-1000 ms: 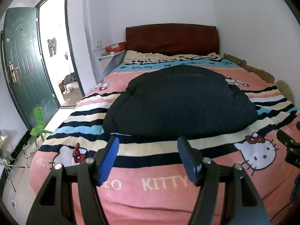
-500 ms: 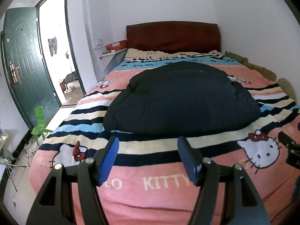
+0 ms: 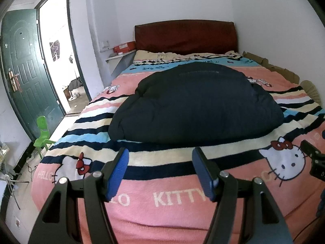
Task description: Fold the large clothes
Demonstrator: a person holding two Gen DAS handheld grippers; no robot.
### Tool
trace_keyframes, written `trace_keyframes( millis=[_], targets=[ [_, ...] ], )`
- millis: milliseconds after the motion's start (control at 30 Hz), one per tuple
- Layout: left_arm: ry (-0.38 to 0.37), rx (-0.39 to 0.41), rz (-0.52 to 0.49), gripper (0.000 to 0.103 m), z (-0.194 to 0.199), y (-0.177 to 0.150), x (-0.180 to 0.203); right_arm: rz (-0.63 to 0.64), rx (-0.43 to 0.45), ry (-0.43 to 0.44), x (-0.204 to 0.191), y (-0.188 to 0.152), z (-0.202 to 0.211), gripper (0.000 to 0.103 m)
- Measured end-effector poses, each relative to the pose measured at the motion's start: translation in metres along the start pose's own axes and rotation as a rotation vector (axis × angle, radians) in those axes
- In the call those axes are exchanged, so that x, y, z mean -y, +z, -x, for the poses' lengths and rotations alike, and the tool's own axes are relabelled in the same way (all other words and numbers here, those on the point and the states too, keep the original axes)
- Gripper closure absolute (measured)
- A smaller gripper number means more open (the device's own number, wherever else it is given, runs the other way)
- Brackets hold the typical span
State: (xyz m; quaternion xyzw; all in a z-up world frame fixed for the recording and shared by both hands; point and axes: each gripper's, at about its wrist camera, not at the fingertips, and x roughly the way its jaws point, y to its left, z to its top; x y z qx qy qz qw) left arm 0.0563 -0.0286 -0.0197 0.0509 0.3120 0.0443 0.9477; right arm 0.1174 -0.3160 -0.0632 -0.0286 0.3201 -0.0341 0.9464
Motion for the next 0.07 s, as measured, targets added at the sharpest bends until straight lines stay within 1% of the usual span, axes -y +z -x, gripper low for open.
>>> trace_keyframes(
  millis=[67],
  targets=[
    [0.001, -0.005, 0.000, 0.040, -0.0017, -0.0005, 0.0002, 0.003, -0.002, 0.002, -0.0013, -0.0003, -0.0013, 0.001]
  ],
)
